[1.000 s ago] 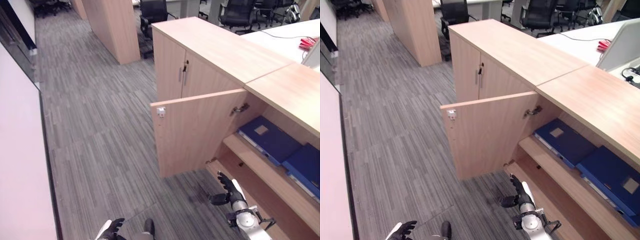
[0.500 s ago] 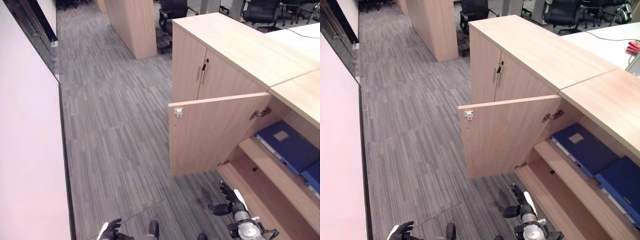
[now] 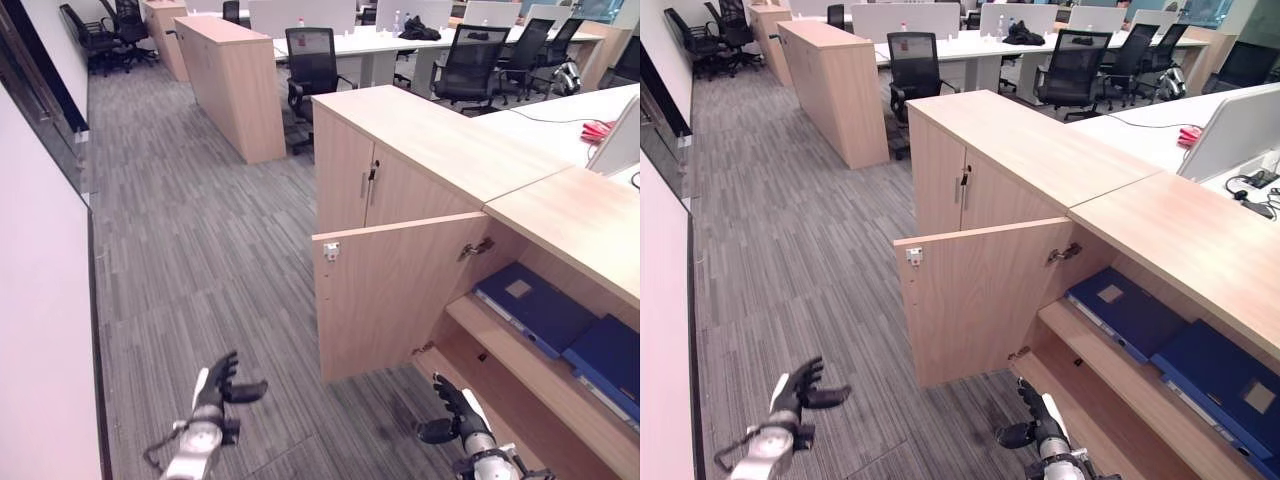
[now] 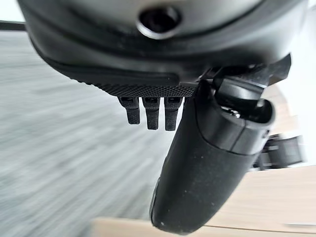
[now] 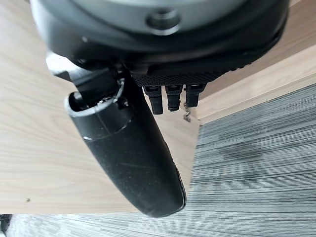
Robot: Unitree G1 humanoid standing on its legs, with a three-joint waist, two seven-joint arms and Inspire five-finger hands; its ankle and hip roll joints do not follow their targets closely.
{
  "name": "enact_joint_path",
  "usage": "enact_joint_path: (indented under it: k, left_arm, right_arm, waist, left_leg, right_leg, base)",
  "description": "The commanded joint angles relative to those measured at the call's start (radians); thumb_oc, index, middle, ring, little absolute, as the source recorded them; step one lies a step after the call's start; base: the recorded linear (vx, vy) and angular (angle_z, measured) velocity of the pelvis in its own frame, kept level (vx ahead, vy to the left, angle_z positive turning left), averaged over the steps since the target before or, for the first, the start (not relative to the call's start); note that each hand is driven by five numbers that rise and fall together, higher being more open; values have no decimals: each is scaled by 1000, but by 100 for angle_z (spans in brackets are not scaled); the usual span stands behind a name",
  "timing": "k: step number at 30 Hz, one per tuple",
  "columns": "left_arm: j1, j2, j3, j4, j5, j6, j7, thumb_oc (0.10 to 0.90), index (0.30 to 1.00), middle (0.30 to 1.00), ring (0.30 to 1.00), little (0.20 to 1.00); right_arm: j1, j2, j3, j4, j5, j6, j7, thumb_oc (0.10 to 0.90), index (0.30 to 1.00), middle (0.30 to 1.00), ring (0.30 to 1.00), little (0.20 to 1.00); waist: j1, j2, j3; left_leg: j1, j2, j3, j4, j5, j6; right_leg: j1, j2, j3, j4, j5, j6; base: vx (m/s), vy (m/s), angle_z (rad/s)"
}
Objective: Put the empty folder in the office cabinet
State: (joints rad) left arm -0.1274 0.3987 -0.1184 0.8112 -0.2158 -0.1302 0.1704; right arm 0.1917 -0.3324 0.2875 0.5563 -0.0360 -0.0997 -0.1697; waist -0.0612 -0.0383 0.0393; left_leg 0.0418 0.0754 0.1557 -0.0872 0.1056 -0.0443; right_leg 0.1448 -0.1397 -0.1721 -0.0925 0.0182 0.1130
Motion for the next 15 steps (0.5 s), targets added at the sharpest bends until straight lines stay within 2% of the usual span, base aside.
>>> enact_joint_path:
  k: [1,2,8,15]
  left_arm:
    - [-205,94,12,28,-20,-97,33,800,900,900,900,900]
    - [-278,129,1,56,-32,-95,33,800,900,900,900,900]
    - [-425,176,-56,80,-51,-96,17,800,900,900,900,900]
    - [-588,169,-116,114,-95,-93,8,800,900,900,900,900]
  right_arm:
    - [-58,-42,19,-90,-4,-71,8,800,900,900,900,900]
    - [-57,-48,32,-86,-3,-72,19,800,900,900,900,900]
    - [-56,-61,47,-80,-3,-71,36,800,900,900,900,900]
    - [-66,-73,52,-63,0,-61,37,800,900,900,900,900]
  waist:
    - [1,16,-11]
    - [-14,20,-15]
    - [-43,23,-18]
    - [-75,20,-13]
  left_leg:
    - [115,29,15,0,-137,-46]
    - [116,31,25,0,-137,-49]
    - [116,35,45,0,-137,-51]
    - [109,39,67,0,-138,-53]
  right_leg:
    - [-32,-50,-23,39,16,74]
    - [-36,-49,-16,38,20,76]
    - [-48,-50,-1,38,29,83]
    - [-70,-50,13,39,42,93]
  base:
    - [0,-12,-20]
    - [0,-8,-19]
    - [8,-6,-13]
    - [0,3,-11]
